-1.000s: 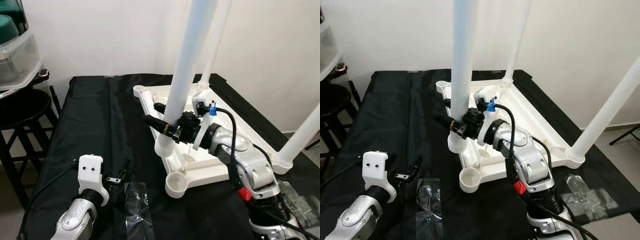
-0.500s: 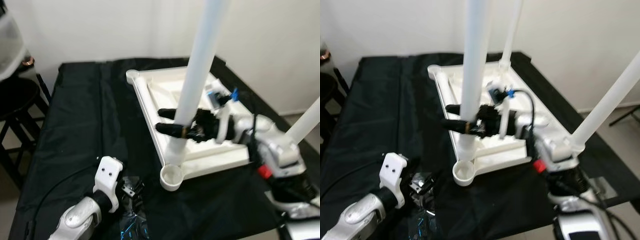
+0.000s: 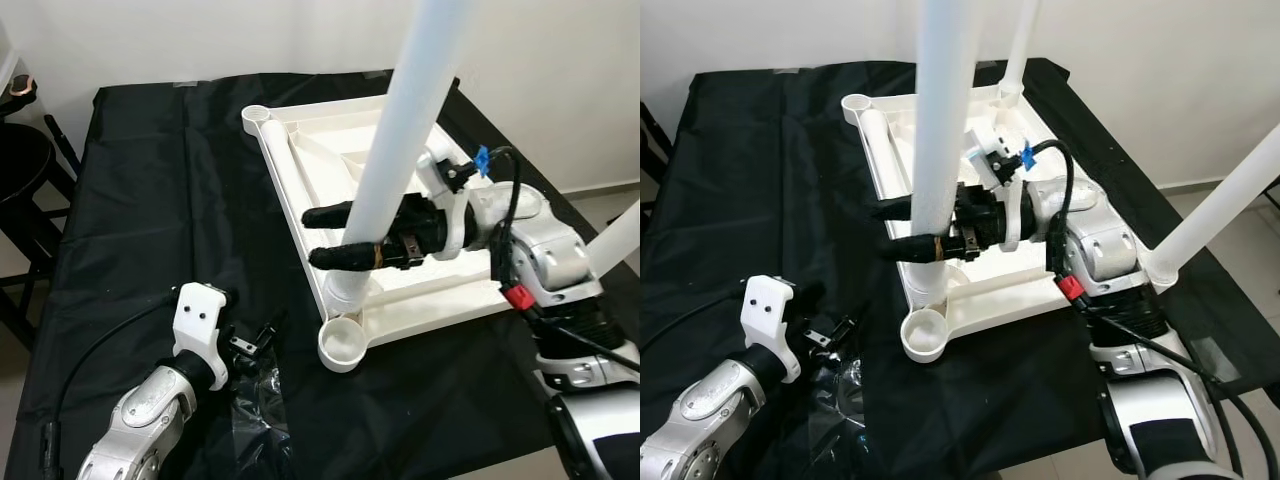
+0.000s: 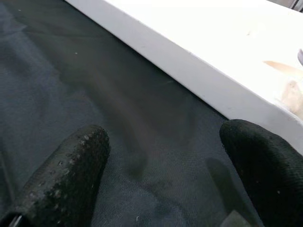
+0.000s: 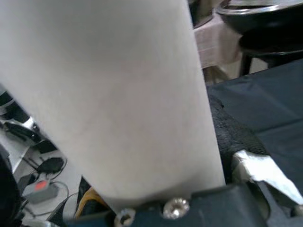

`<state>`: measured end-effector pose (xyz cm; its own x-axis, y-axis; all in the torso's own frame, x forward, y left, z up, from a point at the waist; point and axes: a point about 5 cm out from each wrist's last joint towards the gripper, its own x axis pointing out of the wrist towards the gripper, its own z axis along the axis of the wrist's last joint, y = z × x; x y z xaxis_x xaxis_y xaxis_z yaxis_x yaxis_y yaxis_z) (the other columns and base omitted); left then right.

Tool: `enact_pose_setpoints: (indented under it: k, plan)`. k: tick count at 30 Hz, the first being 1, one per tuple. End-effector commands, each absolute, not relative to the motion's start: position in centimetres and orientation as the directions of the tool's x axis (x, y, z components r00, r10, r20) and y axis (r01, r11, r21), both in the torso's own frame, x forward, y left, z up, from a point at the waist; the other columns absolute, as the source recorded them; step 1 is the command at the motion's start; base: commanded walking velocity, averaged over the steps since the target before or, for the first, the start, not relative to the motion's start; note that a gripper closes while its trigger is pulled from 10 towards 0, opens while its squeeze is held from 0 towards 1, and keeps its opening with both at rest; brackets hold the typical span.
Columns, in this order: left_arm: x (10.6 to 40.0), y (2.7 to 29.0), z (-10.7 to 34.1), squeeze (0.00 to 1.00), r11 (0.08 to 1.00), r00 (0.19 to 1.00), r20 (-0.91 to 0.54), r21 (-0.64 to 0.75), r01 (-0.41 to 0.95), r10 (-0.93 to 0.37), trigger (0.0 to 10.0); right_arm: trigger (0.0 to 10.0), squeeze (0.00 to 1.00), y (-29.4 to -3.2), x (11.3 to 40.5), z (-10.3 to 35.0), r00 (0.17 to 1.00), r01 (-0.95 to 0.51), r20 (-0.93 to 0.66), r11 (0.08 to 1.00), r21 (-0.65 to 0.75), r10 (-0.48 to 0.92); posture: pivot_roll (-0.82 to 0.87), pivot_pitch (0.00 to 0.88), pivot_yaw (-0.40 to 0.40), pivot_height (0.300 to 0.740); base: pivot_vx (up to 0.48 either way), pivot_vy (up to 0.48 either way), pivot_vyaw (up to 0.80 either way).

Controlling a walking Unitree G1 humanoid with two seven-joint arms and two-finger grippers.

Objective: Building children table

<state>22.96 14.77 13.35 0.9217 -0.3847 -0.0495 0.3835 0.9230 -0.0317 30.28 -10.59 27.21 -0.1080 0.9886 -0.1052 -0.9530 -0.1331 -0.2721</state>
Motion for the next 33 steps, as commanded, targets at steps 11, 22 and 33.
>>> enact_pose_setpoints:
  k: [11, 22, 33]
  plan:
    - [24.6, 16.7, 12.4, 0.00, 0.976, 0.973, -0.085, -0.057, 0.211, -0.215, 10.0, 10.0, 0.00, -10.0, 33.8, 26.1, 0.522, -0.825, 0.117, 0.535, -0.181, 0.845, -0.03, 0.047, -0.073, 0.740, 0.000, 0.000, 0.00]
    - [25.9, 16.0, 12.9, 0.00, 0.963, 0.961, -0.064, -0.041, 0.265, -0.267, 10.0, 10.0, 0.00, -8.7, 32.0, 23.8, 0.585, -0.798, 0.096, 0.593, -0.110, 0.805, -0.05, 0.000, -0.037, 0.740, 0.000, 0.358, -0.80]
    - [25.6, 15.5, 12.4, 0.00, 0.959, 0.955, -0.083, -0.027, 0.283, -0.285, 10.0, 10.0, 0.00, -9.7, 31.7, 25.1, 0.587, -0.785, 0.091, 0.594, -0.176, 0.804, -0.05, 0.016, -0.030, 0.740, 0.000, 0.000, -0.36]
